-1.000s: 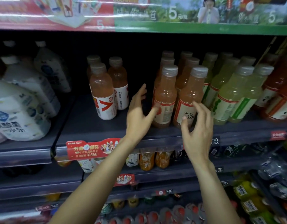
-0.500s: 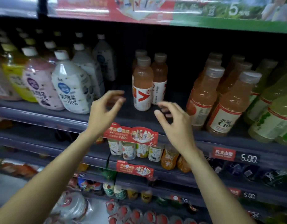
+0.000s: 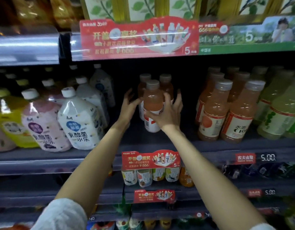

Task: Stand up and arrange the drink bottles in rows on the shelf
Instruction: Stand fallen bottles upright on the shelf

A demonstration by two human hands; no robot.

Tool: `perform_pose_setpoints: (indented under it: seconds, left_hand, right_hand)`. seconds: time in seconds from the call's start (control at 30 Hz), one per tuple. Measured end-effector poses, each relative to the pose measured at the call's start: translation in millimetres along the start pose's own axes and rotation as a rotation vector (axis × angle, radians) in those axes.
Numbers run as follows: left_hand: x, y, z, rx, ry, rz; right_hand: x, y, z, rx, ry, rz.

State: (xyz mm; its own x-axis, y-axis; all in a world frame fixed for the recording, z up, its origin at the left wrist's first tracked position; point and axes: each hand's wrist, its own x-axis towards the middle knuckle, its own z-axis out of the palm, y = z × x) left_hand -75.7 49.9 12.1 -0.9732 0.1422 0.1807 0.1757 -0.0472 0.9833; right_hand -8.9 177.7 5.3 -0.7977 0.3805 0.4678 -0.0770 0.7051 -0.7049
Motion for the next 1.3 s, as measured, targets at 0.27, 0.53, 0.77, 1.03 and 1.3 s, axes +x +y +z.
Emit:
perform_pose_setpoints:
  seconds: [0.27, 0.53, 0.77, 1.03, 1.3]
  left_hand:
    - [32.7, -10.7, -4.1, 0.128, -0.279, -0.014]
    - [-15.8, -11.0, -11.7, 0.304, -0.047, 0.256]
    - [-71.6, -2.1, -42.0, 0.244, -0.022, 0.267]
    - [-82.3, -3.3, -70.7, 0.095, -0.152, 0.194]
    - [-89.4, -1.5, -61.8, 0.385, 0.107, 0.366]
  right_hand:
    - [1.3, -4.8, -2.7, 0.014, 0.018, 0.039]
    - [-6.0, 7.9, -14.9, 0.083, -0.021, 0.025]
    - [-33.6, 6.0, -27.7, 0.062, 0.22, -0.145]
    - [-85.3, -21.9, 2.5, 0.346, -0.334, -0.095]
    - [-102.5, -30.0, 21.4, 0.354, -0.283, -0.087]
